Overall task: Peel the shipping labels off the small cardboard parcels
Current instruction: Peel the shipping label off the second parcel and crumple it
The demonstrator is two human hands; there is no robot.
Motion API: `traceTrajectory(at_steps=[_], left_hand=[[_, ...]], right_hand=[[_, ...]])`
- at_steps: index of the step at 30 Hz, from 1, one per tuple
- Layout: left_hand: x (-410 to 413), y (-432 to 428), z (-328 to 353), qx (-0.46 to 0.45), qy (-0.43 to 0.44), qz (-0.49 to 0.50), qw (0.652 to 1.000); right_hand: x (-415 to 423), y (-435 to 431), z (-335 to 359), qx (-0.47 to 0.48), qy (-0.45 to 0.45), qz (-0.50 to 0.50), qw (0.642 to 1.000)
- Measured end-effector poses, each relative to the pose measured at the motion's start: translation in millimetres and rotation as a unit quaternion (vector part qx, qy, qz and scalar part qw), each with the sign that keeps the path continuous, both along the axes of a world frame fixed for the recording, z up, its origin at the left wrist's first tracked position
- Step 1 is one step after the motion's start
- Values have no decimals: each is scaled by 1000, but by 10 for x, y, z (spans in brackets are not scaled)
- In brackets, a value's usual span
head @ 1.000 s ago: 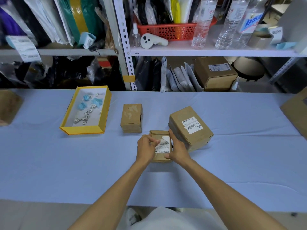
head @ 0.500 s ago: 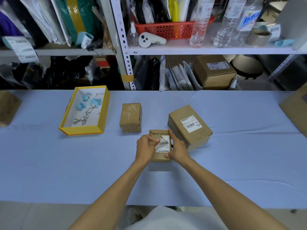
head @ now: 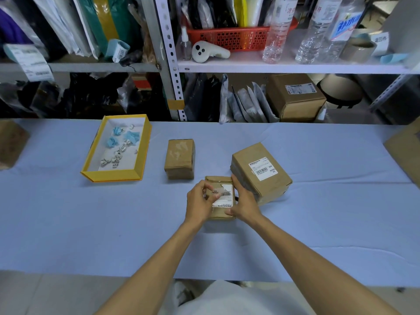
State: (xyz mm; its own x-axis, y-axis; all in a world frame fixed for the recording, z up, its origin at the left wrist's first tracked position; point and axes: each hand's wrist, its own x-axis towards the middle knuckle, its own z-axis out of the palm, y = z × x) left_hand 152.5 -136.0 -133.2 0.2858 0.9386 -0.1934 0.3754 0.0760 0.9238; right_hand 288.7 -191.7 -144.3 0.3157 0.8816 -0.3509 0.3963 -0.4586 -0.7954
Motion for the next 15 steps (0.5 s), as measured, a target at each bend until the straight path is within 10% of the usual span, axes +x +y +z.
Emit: traceTrajectory(at_steps=[15], left_hand=[[-52, -23, -9, 23, -1, -8, 1000]], right_hand=[[65, -62, -45, -2, 55, 23, 998]])
